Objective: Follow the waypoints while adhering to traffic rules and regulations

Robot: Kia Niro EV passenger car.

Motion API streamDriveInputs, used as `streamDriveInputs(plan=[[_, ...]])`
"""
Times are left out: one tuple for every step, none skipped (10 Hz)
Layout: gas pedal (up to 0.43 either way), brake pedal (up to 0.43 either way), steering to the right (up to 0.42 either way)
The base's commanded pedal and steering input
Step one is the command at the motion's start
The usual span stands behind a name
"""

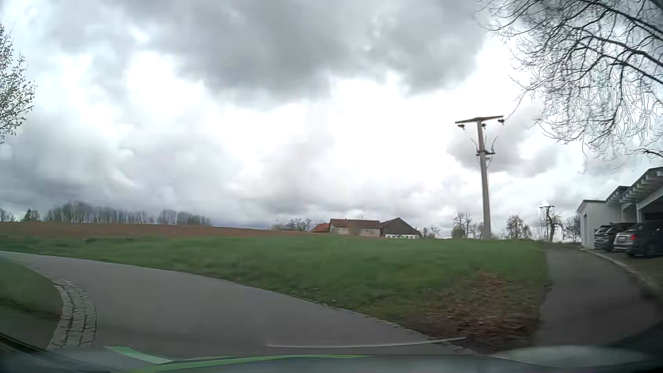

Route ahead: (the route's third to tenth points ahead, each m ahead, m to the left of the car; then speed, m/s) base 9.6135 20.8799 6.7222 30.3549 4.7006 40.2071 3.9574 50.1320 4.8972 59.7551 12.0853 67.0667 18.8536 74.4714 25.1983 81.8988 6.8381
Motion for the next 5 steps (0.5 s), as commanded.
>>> streamDriveInputs(plan=[[0.079,0.000,-0.245],[0.079,0.000,-0.255],[0.087,0.000,-0.277],[0.087,0.000,-0.300],[0.087,0.000,-0.313]])
